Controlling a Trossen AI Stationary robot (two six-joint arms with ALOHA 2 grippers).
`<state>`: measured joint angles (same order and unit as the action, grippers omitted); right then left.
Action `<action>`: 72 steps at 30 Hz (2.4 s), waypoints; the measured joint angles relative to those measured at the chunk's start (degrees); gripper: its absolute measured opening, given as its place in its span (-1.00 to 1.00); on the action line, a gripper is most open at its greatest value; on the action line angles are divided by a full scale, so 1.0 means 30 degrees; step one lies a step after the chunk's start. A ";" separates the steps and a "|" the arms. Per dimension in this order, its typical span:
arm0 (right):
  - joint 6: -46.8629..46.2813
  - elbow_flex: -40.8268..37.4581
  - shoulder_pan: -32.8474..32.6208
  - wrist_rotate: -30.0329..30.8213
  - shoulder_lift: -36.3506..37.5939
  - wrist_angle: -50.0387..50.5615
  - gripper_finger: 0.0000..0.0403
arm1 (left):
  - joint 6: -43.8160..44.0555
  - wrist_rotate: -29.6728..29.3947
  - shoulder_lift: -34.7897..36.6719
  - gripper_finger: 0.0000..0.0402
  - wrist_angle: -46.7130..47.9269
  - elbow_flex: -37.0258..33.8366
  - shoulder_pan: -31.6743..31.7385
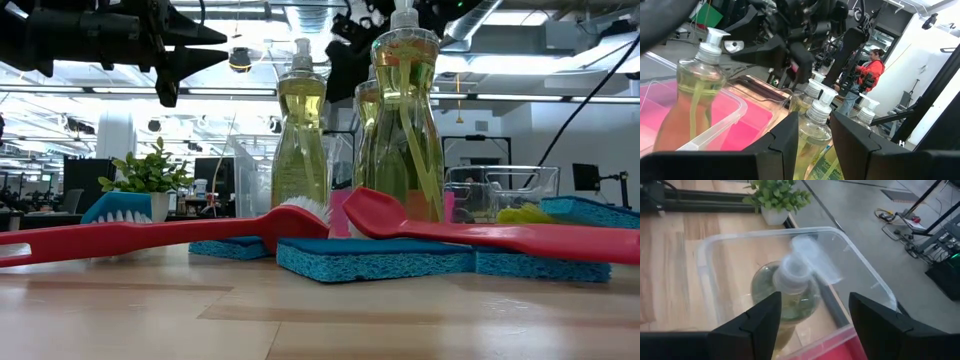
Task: Pick & Place Kitchen Sink Supplies
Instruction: Put the transparent soap dispenser into the transparent container
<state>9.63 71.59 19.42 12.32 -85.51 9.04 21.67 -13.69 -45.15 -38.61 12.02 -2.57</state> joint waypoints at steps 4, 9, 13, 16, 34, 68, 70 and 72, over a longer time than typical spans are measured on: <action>0.0000 0.0000 0.0000 0.0005 0.0754 0.1180 0.12 | 0.0000 0.0000 -0.0003 -0.42 0.0000 -0.0003 -0.0003; 0.0000 0.0000 0.0000 0.0005 0.2028 0.2834 0.12 | 0.0000 0.0000 0.0000 -0.42 -0.0007 -0.0003 -0.0001; -0.0007 0.0001 0.0073 -0.0002 0.3234 0.3963 0.12 | 0.0000 0.0000 -0.0004 -0.42 -0.0002 -0.0003 -0.0006; 0.0443 0.0000 0.0084 -0.0003 0.4153 0.4779 0.12 | 0.0000 0.0000 -0.0002 -0.42 -0.0002 -0.0001 -0.0002; 0.1841 0.0000 0.0242 -0.2657 1.0381 0.6490 0.12 | -0.0115 0.0000 0.0000 -0.42 -0.0007 -0.0002 0.0000; -0.3242 -0.5187 0.0702 -0.7119 1.7510 0.8471 0.12 | -0.3152 0.0835 -0.7547 -0.42 -0.0003 0.4434 0.0928; -0.3235 -0.5187 0.0634 -0.7120 1.7534 0.8444 0.12 | -0.2705 0.0753 -0.7555 -0.42 -0.0003 0.4434 0.1208; -0.3208 -0.5187 0.0656 -0.7106 1.7541 0.8396 0.12 | -0.2696 0.0774 -0.7548 -0.42 -0.0031 0.4434 0.1399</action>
<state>0.00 56.03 21.39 -9.00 -32.88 34.23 13.58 -11.37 -67.79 -38.70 25.32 1.63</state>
